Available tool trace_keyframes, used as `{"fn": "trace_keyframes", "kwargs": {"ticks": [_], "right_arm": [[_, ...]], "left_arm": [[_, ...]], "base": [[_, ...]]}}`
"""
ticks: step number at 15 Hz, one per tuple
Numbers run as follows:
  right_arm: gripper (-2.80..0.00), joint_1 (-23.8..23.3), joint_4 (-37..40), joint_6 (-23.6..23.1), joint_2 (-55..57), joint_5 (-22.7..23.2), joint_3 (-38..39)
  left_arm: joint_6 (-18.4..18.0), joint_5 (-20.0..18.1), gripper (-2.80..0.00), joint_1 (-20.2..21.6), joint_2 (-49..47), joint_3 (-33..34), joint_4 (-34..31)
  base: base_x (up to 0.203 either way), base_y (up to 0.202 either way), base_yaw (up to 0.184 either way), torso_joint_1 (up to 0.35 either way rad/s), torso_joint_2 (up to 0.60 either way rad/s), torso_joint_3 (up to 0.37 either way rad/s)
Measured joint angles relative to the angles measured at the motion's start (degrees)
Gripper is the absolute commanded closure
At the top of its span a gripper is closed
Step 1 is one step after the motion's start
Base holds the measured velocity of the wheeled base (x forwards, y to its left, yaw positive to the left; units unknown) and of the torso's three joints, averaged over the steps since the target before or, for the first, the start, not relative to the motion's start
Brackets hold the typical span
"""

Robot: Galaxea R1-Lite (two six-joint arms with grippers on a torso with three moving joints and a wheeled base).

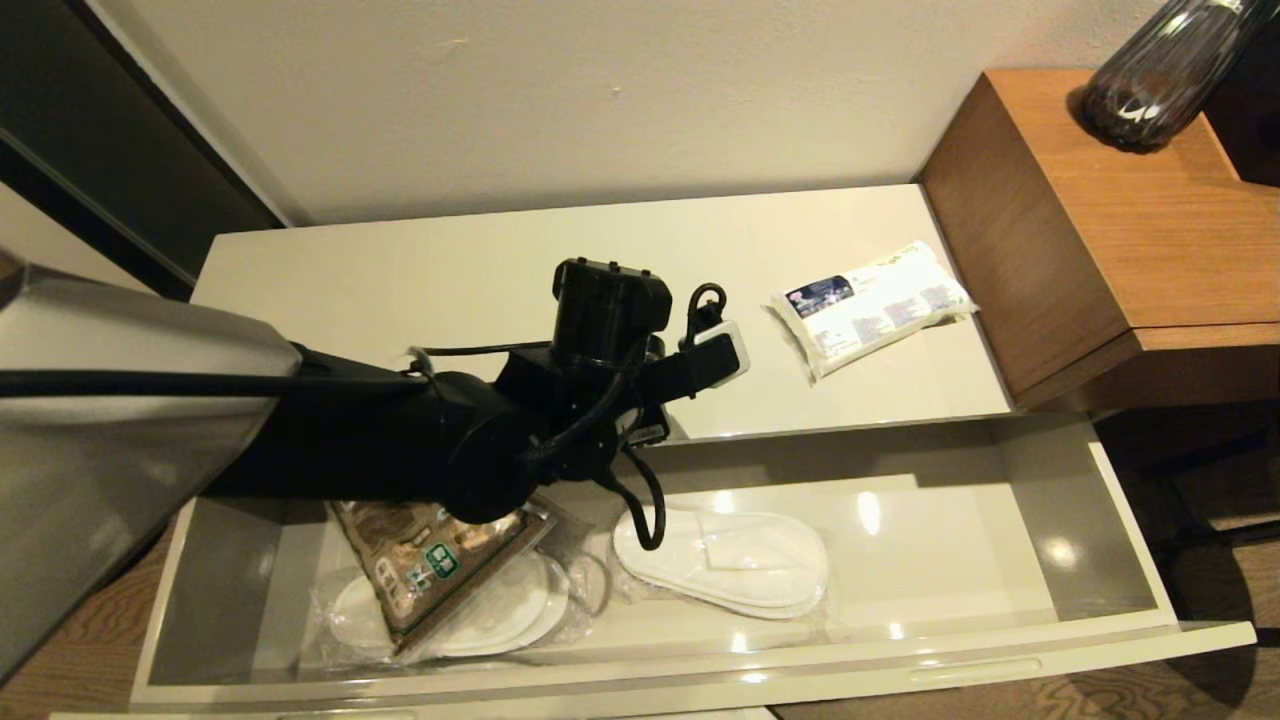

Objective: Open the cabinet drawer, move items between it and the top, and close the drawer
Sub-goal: Pick up the adhesive tape on the table

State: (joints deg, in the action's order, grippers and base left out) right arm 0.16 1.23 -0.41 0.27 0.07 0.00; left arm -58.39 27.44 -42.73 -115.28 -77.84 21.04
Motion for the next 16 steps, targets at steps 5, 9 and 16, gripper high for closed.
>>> {"fn": "trace_keyframes", "kwargs": {"ticks": [5, 9, 16], "right_arm": [[0.0, 0.0, 0.0, 0.0, 0.0, 0.0, 0.0], [0.0, 0.0, 0.0, 0.0, 0.0, 0.0, 0.0], [0.0, 0.0, 0.0, 0.0, 0.0, 0.0, 0.0]], "left_arm": [[-3.3, -2.3, -2.8, 2.1, -1.6, -0.1, 5.0], [-3.3, -3.5, 0.0, 2.5, -2.6, -1.1, 5.4], [-3.3, -3.7, 0.0, 2.9, -3.2, -2.5, 5.4]], "base": [[0.0, 0.0, 0.0, 0.0, 0.0, 0.0], [0.0, 0.0, 0.0, 0.0, 0.0, 0.0], [0.0, 0.0, 0.0, 0.0, 0.0, 0.0]]}}
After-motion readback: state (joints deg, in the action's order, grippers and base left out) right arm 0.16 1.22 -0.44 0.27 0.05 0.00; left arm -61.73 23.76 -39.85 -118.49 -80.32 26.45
